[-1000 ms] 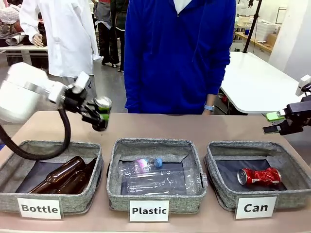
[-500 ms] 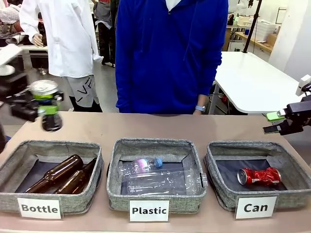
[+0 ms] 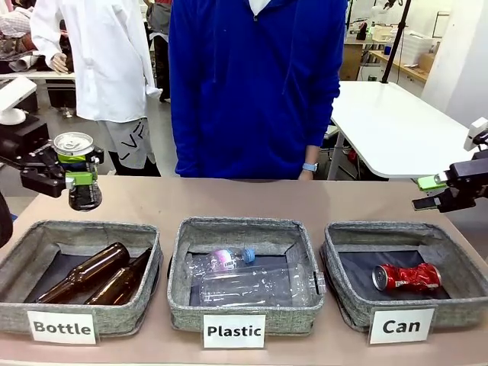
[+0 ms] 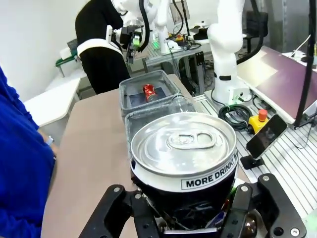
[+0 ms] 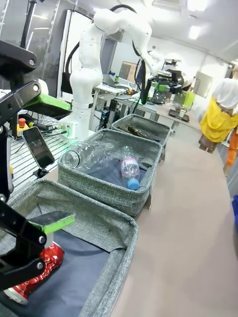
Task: Sort the can waste into the basket.
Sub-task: Pick up the can waste from the table and place it in the right Fabric basket.
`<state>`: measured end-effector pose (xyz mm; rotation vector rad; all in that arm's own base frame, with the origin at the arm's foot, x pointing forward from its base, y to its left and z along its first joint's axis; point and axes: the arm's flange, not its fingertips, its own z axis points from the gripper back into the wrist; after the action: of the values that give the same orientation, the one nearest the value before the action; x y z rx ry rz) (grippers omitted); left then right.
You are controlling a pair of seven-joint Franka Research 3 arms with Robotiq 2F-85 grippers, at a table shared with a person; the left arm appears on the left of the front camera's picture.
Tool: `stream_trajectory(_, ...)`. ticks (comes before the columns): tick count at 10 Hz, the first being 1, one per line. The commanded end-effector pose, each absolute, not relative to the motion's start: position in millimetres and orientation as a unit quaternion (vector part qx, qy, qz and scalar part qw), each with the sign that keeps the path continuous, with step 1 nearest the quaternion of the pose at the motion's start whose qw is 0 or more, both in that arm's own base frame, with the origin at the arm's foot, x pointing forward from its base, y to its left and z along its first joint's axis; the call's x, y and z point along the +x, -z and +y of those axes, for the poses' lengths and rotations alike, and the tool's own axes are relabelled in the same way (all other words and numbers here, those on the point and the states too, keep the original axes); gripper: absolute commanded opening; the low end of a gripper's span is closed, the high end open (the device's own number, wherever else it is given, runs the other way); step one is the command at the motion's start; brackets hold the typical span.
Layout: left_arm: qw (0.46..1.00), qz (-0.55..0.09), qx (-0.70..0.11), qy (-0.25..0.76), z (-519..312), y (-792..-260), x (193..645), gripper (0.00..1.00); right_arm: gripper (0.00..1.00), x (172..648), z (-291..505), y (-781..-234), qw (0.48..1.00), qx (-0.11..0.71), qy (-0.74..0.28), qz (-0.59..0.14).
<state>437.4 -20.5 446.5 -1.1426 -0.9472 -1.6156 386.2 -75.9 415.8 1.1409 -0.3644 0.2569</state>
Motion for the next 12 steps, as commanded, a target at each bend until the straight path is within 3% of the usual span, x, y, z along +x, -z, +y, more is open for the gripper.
stream_trajectory(1,0.456,-0.387,-0.461,0.655,-19,-448,430,0.1,1.0,386,-76,-416,0.818,0.535,-0.121,-0.171)
stream_trajectory(2,0.475,-0.379,-0.45,0.654,-67,-454,432,0.1,1.0,358,-99,-450,0.839,0.492,-0.113,-0.203)
stream_trajectory(3,0.446,-0.389,-0.448,0.67,-128,-466,426,0.1,1.0,332,-107,-469,0.856,0.463,-0.116,-0.199)
stream_trajectory(5,0.432,-0.36,-0.368,0.74,-264,-483,416,0.1,1.0,269,-127,-467,0.895,0.396,-0.107,-0.173)
stream_trajectory(8,0.38,-0.366,-0.29,0.798,-414,-514,428,0.1,1.0,173,-166,-461,0.941,0.285,-0.09,-0.158)
stream_trajectory(10,0.356,-0.36,-0.234,0.83,-501,-506,438,0.1,1.0,148,-176,-457,0.953,0.217,-0.103,-0.187)
stream_trajectory(11,0.354,-0.344,-0.225,0.84,-534,-493,441,0.1,1.0,184,-202,-481,0.942,0.272,-0.096,-0.172)
stream_trajectory(12,0.362,-0.318,-0.231,0.845,-557,-478,440,0.1,1.0,184,-202,-481,0.942,0.272,-0.096,-0.172)
